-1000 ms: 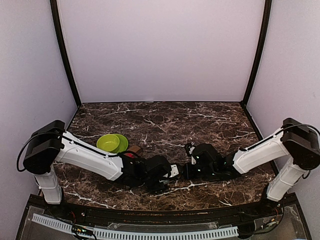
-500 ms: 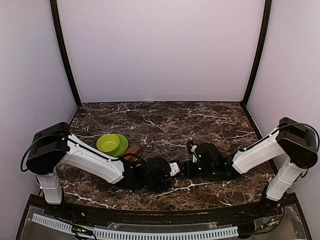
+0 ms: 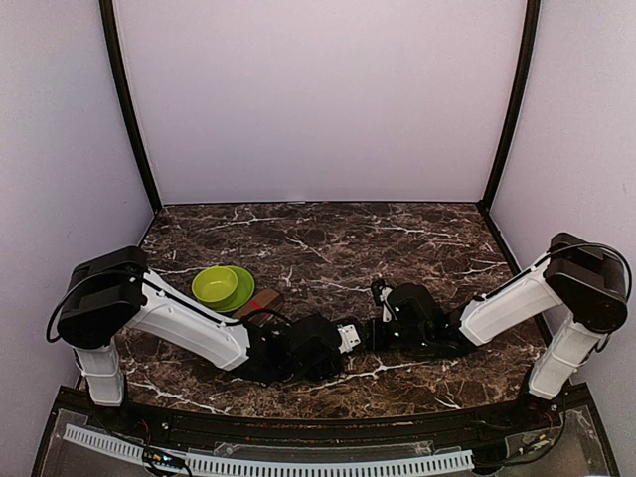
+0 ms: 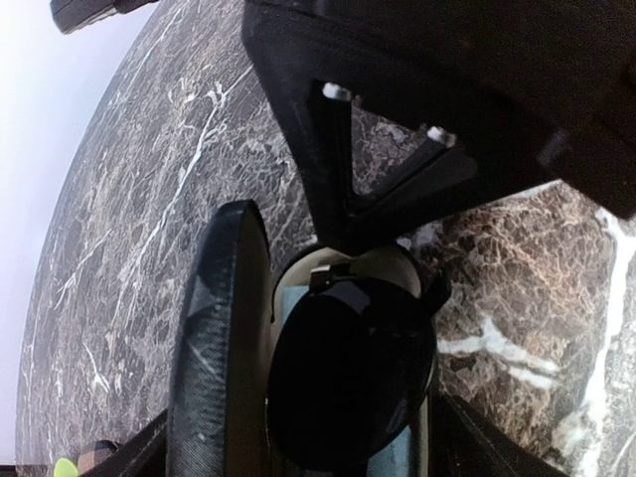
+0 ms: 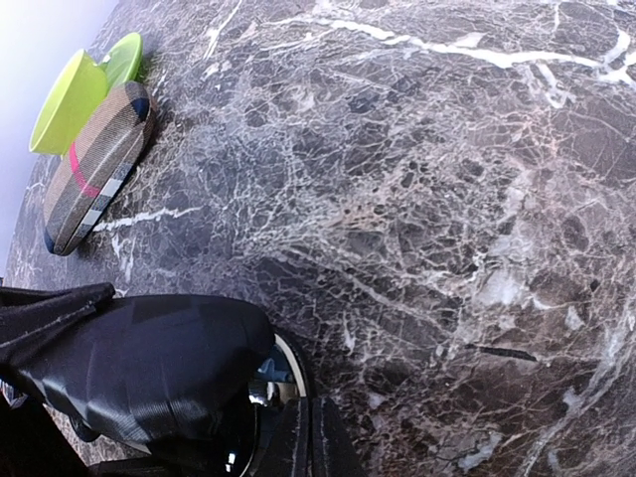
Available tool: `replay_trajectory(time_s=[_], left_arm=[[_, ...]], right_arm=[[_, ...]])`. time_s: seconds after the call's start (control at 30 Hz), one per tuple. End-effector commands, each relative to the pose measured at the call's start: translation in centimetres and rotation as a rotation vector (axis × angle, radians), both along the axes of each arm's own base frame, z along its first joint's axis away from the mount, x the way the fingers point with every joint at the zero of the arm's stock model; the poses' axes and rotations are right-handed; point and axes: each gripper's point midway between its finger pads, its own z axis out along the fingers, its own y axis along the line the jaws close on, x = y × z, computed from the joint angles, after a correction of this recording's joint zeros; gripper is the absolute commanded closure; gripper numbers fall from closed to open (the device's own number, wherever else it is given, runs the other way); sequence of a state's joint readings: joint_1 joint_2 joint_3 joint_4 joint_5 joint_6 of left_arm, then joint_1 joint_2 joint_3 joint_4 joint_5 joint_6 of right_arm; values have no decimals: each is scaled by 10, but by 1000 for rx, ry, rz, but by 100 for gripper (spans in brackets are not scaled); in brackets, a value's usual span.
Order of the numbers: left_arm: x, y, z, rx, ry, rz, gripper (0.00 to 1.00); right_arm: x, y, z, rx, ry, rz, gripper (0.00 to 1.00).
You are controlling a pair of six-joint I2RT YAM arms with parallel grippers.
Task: Organize the sunglasses
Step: Close the case with sunglasses at the center of the board.
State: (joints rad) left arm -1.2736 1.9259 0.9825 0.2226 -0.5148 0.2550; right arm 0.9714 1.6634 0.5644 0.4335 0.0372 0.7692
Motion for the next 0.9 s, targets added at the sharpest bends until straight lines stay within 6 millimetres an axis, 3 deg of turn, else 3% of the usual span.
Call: replay_trajectory(time_s=[0.0,0.53,0.87], left_arm=[[-29,51,-74,276,123,-59,18],[-45,47,-76,245,108,-58,28],[-55,48,-84,248,111,-33,35]], right_arm=[[-8,-3,-16,-24,45,18,96],[-7,-5,-12,-22,44,12,96],[3,-17,-1,17,17,-26,96]])
